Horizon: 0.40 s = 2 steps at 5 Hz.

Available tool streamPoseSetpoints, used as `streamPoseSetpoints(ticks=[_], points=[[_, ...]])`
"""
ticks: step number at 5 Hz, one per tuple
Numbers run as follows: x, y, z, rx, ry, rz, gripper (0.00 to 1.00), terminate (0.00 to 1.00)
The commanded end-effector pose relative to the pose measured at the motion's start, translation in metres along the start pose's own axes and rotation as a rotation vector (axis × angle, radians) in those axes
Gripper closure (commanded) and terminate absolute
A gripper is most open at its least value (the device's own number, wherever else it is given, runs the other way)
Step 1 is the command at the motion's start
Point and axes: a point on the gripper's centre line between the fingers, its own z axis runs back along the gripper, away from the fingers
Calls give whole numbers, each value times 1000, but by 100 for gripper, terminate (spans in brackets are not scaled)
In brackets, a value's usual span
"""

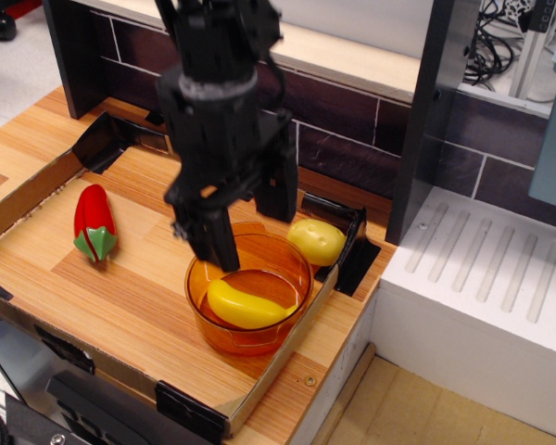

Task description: Put banana in pot

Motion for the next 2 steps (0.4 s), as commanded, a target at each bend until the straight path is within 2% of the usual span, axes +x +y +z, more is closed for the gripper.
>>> streamPoseSetpoints(ticks=[1,2], points=[[6,4,35,-72,-10,-55,0,0],[6,4,35,-72,-10,-55,0,100]])
